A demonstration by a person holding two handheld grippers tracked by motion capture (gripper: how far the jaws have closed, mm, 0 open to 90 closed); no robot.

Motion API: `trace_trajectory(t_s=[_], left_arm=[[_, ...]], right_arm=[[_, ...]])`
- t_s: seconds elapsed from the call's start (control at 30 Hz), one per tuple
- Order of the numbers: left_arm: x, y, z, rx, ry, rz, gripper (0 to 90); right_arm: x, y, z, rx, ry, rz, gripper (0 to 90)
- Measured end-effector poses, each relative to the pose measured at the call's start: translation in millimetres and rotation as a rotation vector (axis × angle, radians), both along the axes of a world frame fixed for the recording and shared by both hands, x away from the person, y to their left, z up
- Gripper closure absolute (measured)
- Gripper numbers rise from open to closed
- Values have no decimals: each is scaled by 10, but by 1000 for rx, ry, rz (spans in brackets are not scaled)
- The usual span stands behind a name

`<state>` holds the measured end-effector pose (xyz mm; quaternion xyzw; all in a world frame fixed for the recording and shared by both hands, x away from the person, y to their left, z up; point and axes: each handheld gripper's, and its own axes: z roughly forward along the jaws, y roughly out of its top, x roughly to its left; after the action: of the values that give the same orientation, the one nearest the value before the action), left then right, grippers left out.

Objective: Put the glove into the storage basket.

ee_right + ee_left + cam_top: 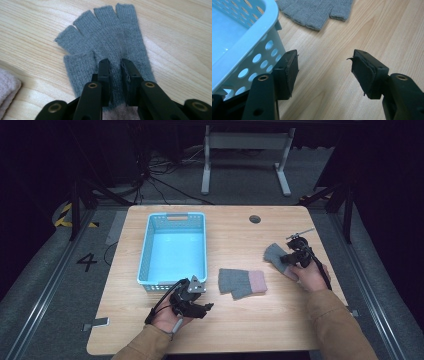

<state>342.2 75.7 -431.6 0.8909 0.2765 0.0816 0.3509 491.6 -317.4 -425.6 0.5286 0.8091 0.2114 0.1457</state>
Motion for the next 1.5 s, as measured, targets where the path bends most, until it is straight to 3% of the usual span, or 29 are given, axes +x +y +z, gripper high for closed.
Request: trace_trajectory(t_s=[0.43, 0.73, 1.07, 1.5], left_arm=[[-6, -9, 4, -1, -1, -4, 387], [-9, -11, 5, 2, -3, -6, 390], [-12, -13, 6, 7, -6, -6, 395], [-18, -14, 8, 8, -8, -5, 398]], right_arm=[[-110, -79, 227, 25, -32, 10, 798], [-217, -22, 458, 46, -75, 58, 795], [-353, 176, 661, 61, -111, 156, 795], [-520, 495, 778, 106, -133, 302, 793]])
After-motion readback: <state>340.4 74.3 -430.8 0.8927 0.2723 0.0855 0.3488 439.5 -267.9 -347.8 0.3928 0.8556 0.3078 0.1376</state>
